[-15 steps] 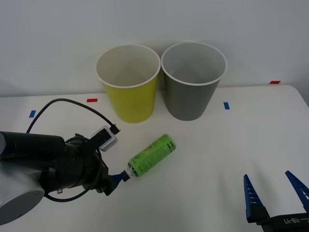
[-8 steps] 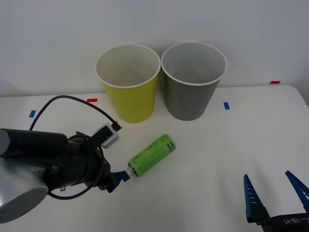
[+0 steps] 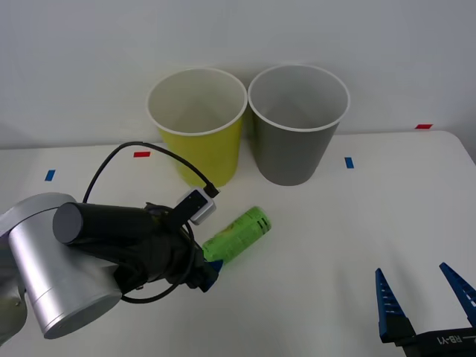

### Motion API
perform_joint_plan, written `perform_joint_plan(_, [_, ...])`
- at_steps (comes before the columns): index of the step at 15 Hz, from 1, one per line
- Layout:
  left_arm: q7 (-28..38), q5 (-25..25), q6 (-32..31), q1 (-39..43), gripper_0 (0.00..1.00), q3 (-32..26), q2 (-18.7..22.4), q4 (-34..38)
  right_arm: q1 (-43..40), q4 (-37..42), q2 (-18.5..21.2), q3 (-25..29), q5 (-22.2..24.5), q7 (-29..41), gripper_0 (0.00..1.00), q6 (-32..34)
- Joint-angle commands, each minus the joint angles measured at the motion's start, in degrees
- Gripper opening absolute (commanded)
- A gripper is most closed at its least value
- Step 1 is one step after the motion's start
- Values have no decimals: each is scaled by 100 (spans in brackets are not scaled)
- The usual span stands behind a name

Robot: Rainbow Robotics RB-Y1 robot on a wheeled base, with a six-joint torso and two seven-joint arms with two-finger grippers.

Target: Put cans in the gray bin and PET bottles in the light green bin.

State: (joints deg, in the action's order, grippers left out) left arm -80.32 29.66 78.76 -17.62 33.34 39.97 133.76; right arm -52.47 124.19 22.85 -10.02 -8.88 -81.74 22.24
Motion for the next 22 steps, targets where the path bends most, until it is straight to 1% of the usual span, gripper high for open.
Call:
perform_joint_plan(1, [25, -48, -1, -409, 100, 199, -165, -430, 0, 0, 0, 0, 0, 0, 100, 0])
perform_joint_plan(3, [34, -56, -1, -594, 100, 278, -315, -694, 0, 0, 0, 0, 0, 0, 100, 0])
perform_joint_plan(6, [95, -65, -10, -928, 100, 542, -464, -1037, 0, 0, 0, 0, 0, 0, 100, 0])
perform_joint_plan(10, [165, -65, -1, -1103, 100, 586, -754, -1432, 0, 0, 0, 0, 0, 0, 100, 0])
perform_joint_plan(13, [130, -118, 316, -1218, 100, 577, -904, -1502, 0, 0, 0, 0, 0, 0, 100, 0])
perform_joint_plan(16, [69, -232, 606, -1297, 100, 577, -1044, -1564, 0, 0, 0, 0, 0, 0, 100, 0])
perform_joint_plan(19, [-90, -329, 614, -1341, 100, 595, -1238, -1757, 0, 0, 0, 0, 0, 0, 100, 0])
perform_joint_plan(20, [-292, -399, 614, -1385, 100, 665, -1308, -1898, 0, 0, 0, 0, 0, 0, 100, 0])
perform_joint_plan(22, [-300, -601, 623, -1543, 100, 885, -1387, -2082, 0, 0, 0, 0, 0, 0, 100, 0])
